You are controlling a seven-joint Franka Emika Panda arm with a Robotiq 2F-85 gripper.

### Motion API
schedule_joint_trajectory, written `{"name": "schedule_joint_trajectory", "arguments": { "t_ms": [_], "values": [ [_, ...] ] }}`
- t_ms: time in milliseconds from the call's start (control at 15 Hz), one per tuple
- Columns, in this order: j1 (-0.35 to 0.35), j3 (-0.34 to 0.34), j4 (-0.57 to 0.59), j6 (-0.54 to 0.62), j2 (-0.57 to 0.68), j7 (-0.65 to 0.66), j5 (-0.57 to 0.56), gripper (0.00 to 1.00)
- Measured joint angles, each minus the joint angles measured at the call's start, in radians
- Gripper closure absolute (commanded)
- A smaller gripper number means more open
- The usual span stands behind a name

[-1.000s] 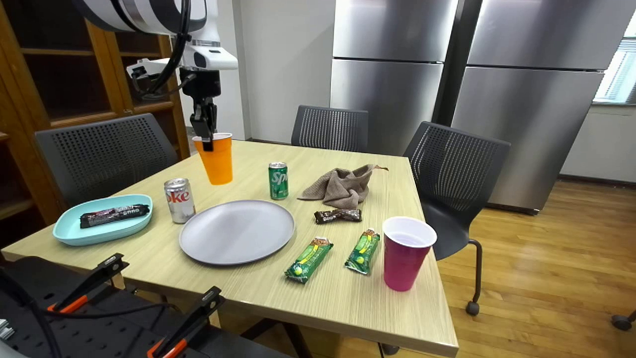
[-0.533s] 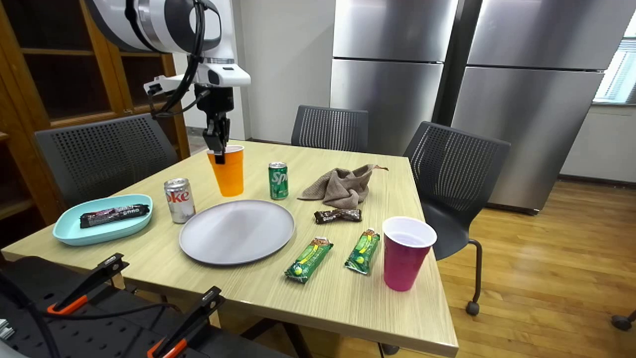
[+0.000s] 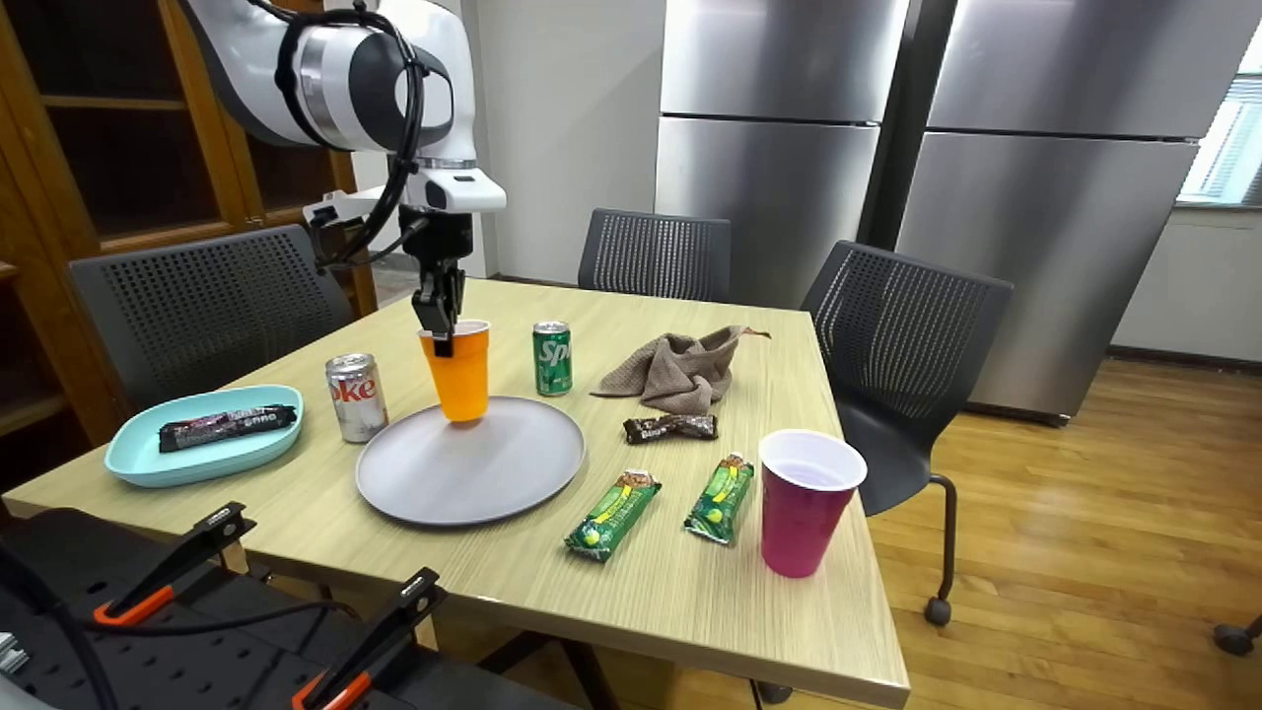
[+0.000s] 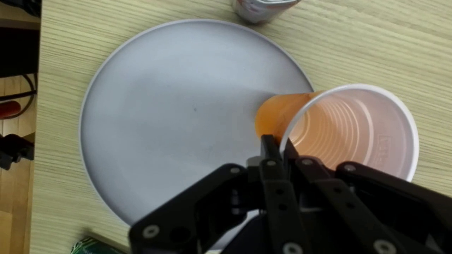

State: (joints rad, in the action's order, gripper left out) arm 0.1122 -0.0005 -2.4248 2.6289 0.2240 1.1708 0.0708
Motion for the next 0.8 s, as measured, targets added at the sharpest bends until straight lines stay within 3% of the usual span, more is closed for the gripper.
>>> {"name": "schedule_joint_trajectory", "arguments": {
  "t_ms": [67,667,800],
  "values": [
    [0.0,-0.002,0.004,0.001,0.008,0.0,0.0,0.68],
    [0.008,-0.002,0.018,-0.005,-0.023,-0.002,0.006,0.02],
    [0.008,-0.002,0.019,-0.015,-0.049,-0.002,0.014,0.0]
  ]
}}
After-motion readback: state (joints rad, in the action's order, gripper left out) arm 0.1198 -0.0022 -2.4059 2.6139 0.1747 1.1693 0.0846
